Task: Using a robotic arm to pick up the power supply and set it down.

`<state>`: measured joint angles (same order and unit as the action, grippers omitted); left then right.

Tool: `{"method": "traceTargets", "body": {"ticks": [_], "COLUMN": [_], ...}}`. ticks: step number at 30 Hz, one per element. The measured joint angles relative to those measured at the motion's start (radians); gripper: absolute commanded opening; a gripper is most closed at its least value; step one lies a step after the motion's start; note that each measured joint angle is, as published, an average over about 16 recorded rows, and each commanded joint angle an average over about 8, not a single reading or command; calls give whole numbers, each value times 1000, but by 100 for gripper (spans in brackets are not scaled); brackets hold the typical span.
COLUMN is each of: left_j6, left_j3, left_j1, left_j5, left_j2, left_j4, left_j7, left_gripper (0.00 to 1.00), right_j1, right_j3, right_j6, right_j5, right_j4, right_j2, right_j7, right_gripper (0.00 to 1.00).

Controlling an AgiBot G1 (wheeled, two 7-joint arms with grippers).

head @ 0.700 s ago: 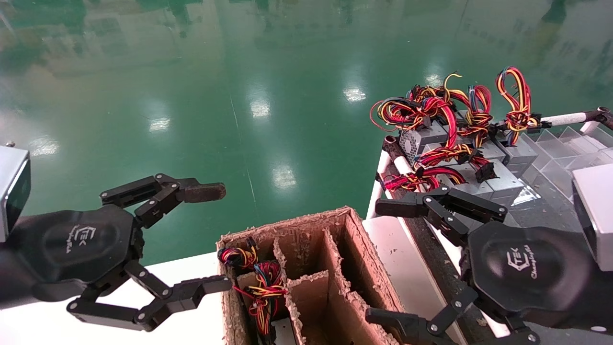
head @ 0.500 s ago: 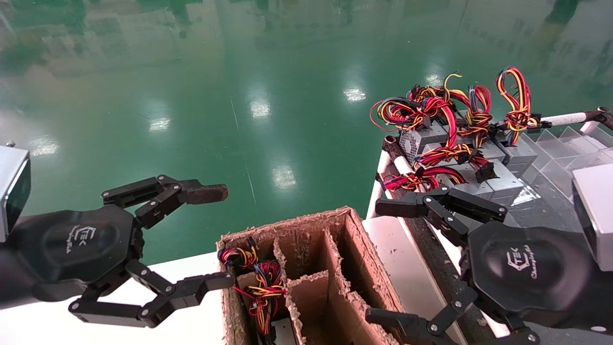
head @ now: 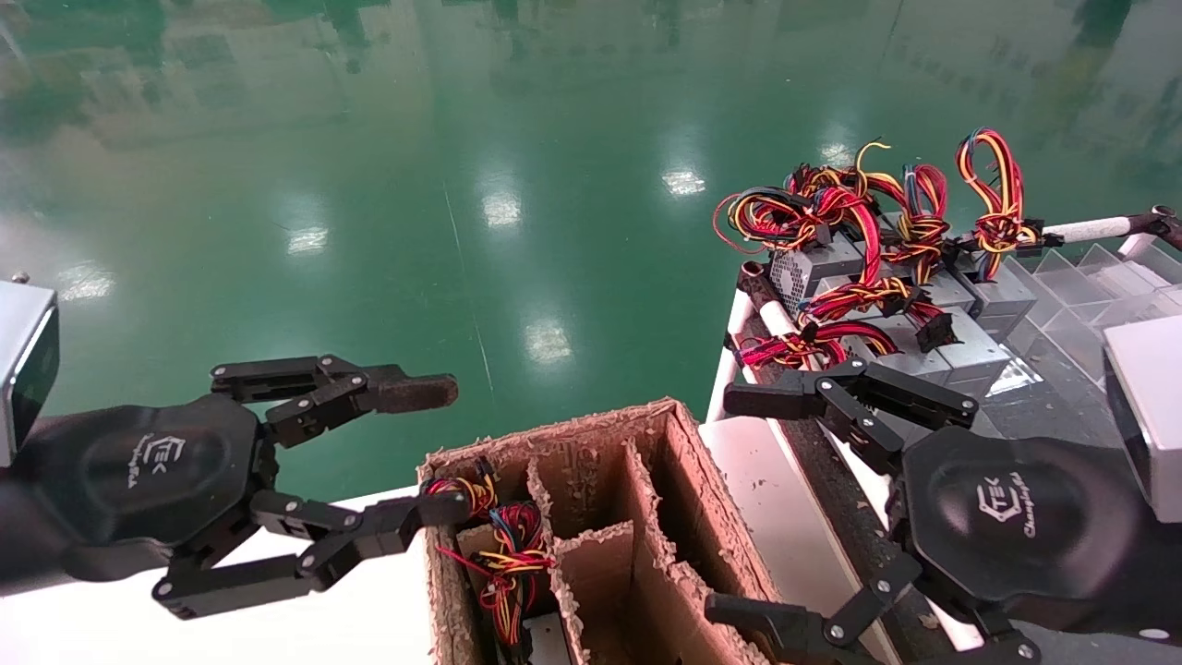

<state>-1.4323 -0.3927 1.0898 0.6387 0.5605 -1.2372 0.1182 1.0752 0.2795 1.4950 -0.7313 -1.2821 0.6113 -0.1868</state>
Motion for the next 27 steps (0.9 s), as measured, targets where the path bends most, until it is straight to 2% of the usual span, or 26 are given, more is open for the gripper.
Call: {"method": "traceTargets", "body": {"ticks": [22,23,27], "left_j6": [0,0,0], "left_j3": [0,0,0], "left_j1": [0,0,0], "left_j5": [0,0,0], "left_j2": [0,0,0], "left_j4": [0,0,0], "left_j7": [0,0,0], "left_gripper": [0,5,55], "right_j1": [0,0,0], "right_j3": [0,0,0], "right_j6": [0,0,0], "right_j5": [0,0,0], "right_j4": [0,0,0], "right_j2": [0,0,0], "right_j7": [0,0,0], "right_gripper": [100,100,100]}}
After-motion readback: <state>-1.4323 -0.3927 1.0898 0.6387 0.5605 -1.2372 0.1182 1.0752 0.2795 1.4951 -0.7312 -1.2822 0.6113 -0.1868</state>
